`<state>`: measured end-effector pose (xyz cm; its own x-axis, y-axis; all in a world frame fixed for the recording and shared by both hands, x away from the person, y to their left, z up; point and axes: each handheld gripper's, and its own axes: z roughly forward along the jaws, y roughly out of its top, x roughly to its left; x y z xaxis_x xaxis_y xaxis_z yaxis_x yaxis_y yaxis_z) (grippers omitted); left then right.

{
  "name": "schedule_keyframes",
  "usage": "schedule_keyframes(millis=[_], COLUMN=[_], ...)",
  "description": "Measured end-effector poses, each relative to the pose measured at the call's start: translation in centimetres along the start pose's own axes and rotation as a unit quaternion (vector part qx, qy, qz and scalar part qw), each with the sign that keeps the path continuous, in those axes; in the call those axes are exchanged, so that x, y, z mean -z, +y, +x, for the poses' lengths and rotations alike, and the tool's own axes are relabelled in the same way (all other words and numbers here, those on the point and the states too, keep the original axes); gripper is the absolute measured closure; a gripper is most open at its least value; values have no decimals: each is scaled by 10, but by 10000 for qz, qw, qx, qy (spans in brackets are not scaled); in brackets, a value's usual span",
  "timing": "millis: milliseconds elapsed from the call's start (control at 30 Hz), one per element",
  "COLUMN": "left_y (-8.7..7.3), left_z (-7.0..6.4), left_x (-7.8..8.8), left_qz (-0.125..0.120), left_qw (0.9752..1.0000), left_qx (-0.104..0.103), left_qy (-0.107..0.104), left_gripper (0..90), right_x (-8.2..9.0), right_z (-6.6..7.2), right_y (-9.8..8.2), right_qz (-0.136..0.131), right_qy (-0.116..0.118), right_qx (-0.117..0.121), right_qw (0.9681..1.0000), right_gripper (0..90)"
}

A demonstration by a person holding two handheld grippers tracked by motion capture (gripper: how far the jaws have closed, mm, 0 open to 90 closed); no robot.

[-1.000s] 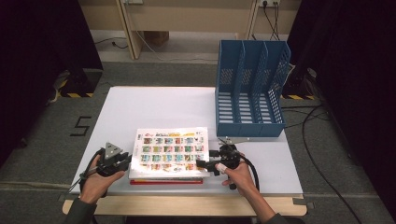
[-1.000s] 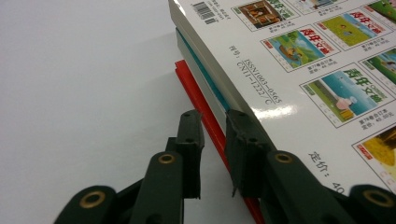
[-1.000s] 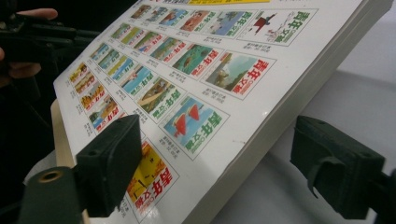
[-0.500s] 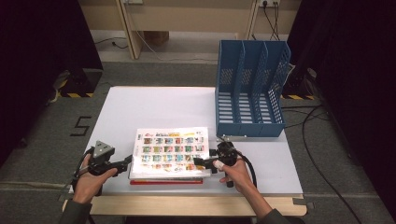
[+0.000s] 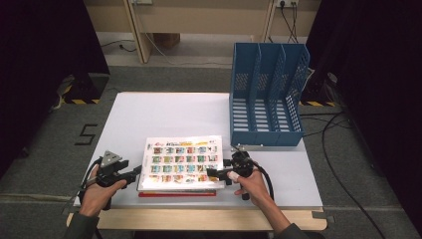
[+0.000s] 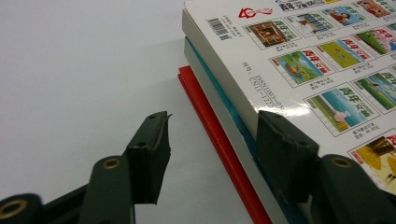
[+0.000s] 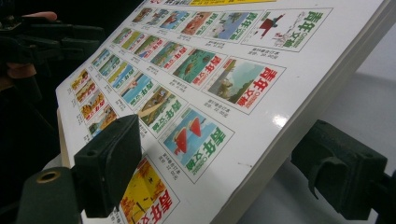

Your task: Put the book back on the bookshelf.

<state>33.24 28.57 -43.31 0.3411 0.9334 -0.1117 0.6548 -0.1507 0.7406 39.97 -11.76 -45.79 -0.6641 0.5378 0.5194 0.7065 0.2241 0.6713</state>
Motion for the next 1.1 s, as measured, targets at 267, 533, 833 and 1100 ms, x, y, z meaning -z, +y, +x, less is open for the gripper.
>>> schedule_keyframes(millis=[267,533,833,1100], left_y=[2,1,0,-1], left_z=[-8,-11,-8,-11], left_x=[-4,-7,-8,-8], left_qz=[-21,-71,-110,-127], left_qw=[9999,9998,9997,9996], left_qx=[-132,-172,-150,-80], left_qy=[-64,-95,-134,-222], left_gripper=[455,438,376,468], right_x=[1,-2,-4,7], right_z=[-3,-7,-10,7], right_y=[1,2,8,17], right_qz=[25,84,272,179], right_qy=[-33,57,504,35], right_qx=[-86,-228,-278,525], right_qw=[10000,9997,9980,9985], right_gripper=[152,126,297,492])
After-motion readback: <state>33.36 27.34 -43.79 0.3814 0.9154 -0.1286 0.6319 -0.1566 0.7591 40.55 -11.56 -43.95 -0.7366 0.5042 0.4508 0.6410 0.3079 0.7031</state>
